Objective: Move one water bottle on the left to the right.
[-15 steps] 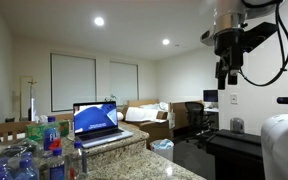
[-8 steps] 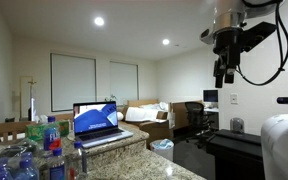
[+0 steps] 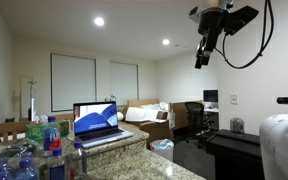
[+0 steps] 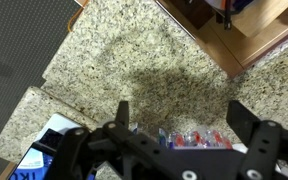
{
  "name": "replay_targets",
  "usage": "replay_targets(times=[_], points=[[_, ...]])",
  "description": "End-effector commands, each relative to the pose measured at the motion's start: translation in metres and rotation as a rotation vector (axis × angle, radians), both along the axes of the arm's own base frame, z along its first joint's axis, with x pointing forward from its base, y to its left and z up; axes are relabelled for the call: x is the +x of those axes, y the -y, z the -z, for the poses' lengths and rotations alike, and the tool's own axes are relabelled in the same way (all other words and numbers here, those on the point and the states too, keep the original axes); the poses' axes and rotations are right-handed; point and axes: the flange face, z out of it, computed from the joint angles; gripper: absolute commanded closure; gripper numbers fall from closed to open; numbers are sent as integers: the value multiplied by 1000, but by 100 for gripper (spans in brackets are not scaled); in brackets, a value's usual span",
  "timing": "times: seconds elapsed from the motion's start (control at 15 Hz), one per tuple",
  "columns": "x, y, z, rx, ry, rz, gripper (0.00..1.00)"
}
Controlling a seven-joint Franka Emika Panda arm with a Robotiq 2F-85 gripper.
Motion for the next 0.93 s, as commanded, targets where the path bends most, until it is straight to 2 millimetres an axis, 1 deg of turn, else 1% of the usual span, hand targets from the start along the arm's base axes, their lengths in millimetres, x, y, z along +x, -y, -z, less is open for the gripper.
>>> replay_targets(times=[0.0,0.13,0.2,0.27,0.33,0.47,0.53,0.67,0.73,0.87], points=[[3,-3,-4,-8,-2,-1,0],[8,-4,-6,-12,-8,0,0],[-9,2,-7,15,24,27,0],[-20,4,-14,20,60,44,0],[-25,5,-25,12,85,51,0],[-20,8,-59,-1,118,43,0],[-8,6,-78,-6,117,36,0],[16,4,-108,-13,121,32,0],[26,3,-113,-19,95,28,0],[55,1,-120,-24,21,29,0]])
